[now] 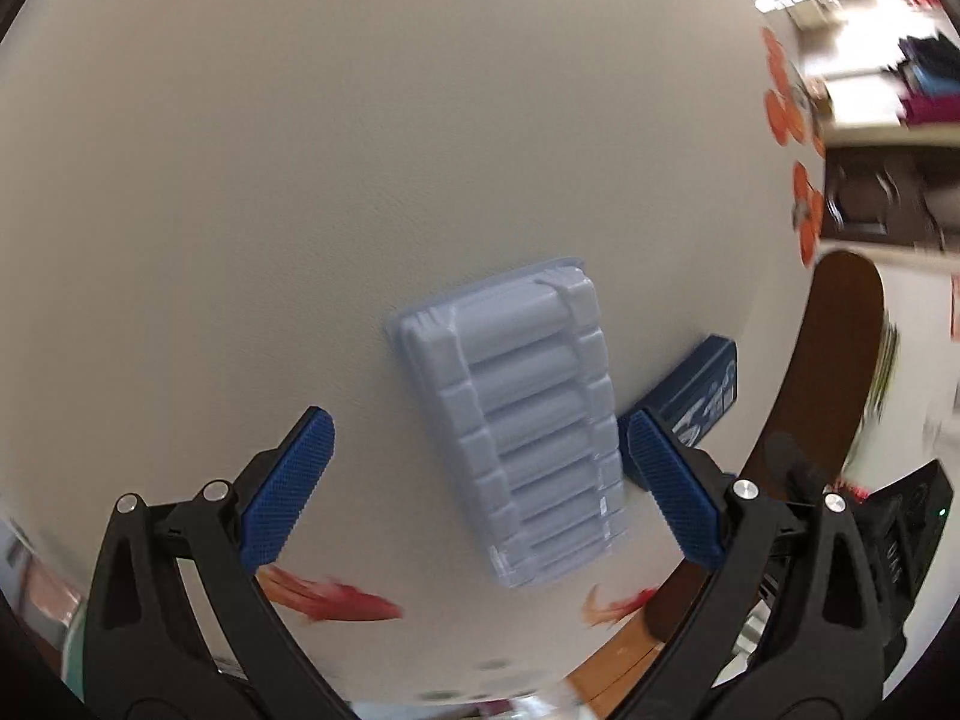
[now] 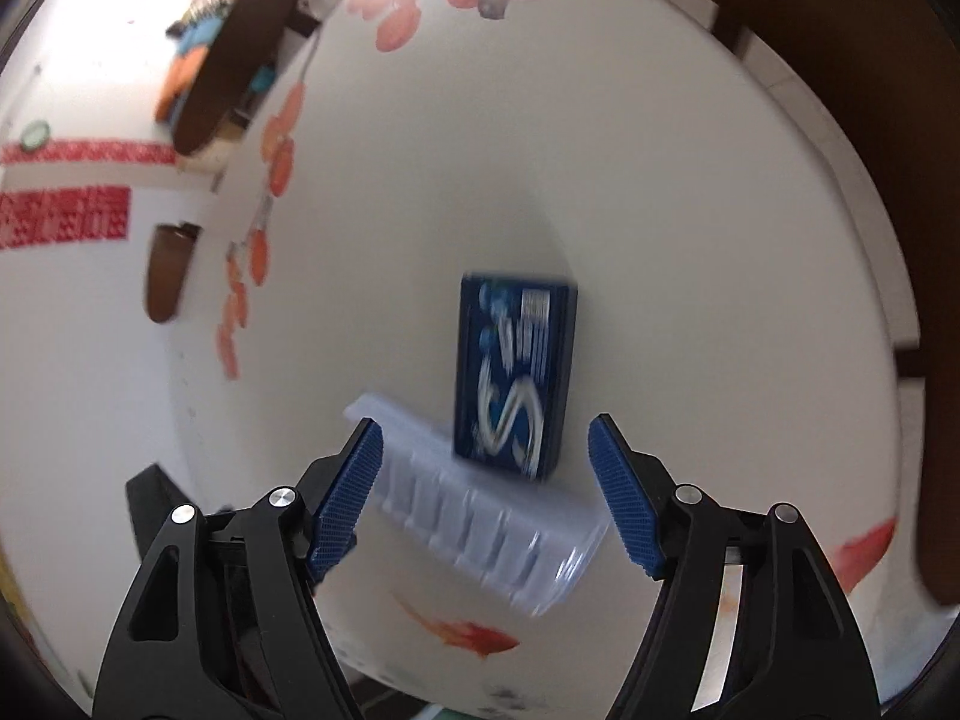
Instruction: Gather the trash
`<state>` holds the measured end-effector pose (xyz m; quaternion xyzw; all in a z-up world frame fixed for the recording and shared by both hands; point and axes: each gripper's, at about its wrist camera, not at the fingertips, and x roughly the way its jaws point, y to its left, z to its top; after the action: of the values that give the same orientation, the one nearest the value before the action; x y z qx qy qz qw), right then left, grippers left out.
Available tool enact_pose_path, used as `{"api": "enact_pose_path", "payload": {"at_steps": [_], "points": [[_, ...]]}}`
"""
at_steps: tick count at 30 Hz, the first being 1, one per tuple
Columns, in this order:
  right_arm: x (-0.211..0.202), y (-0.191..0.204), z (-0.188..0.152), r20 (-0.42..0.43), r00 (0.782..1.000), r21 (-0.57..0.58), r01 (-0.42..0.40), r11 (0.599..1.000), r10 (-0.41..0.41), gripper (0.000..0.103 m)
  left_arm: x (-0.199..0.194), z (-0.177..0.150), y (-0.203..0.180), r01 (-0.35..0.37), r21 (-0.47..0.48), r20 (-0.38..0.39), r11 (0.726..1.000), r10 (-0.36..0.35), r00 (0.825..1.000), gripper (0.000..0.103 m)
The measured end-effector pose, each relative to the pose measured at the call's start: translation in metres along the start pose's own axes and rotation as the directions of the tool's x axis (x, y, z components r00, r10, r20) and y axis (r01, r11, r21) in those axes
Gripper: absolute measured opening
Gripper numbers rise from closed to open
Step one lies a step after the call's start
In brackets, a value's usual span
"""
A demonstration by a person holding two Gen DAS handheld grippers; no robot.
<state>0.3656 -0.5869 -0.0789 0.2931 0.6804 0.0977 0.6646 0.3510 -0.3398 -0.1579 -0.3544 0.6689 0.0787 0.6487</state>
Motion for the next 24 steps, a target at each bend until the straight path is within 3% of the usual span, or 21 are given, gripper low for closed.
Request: {"api": "enact_pose_path", "payload": {"at_steps": [5, 9, 15, 18, 20, 24], "points": [[0.013, 0.008, 0.025, -0.071, 0.995, -0.04, 0.071, 0.997, -0.074, 0.063, 0.013, -0.003, 0.0, -0.016, -0.094, -0.006, 0.995, 0.015, 1.0, 0.096], [0.022, 0.011, 0.033, -0.098, 0.987, -0.05, 0.125, 0.991, -0.13, 0.062, 0.023, -0.004, 0.006, -0.034, -0.173, -0.018, 0.984, 0.031, 0.999, 0.096], [0.042, 0.016, 0.034, -0.116, 0.974, -0.055, 0.19, 0.98, -0.195, 0.062, 0.027, -0.003, -0.002, -0.094, -0.177, 0.014, 0.98, 0.098, 0.995, 0.096], [0.048, 0.022, 0.034, -0.094, 0.972, -0.073, 0.209, 0.975, -0.215, 0.054, 0.032, -0.004, -0.013, -0.15, -0.156, 0.02, 0.976, 0.155, 0.988, 0.096], [0.05, 0.026, 0.035, -0.095, 0.969, -0.094, 0.218, 0.972, -0.226, 0.054, 0.034, -0.006, -0.017, -0.174, -0.138, 0.026, 0.975, 0.179, 0.983, 0.096], [0.049, 0.025, 0.039, -0.109, 0.971, -0.104, 0.201, 0.974, -0.212, 0.053, 0.033, -0.008, -0.019, -0.213, -0.106, 0.041, 0.971, 0.218, 0.975, 0.088]]}}
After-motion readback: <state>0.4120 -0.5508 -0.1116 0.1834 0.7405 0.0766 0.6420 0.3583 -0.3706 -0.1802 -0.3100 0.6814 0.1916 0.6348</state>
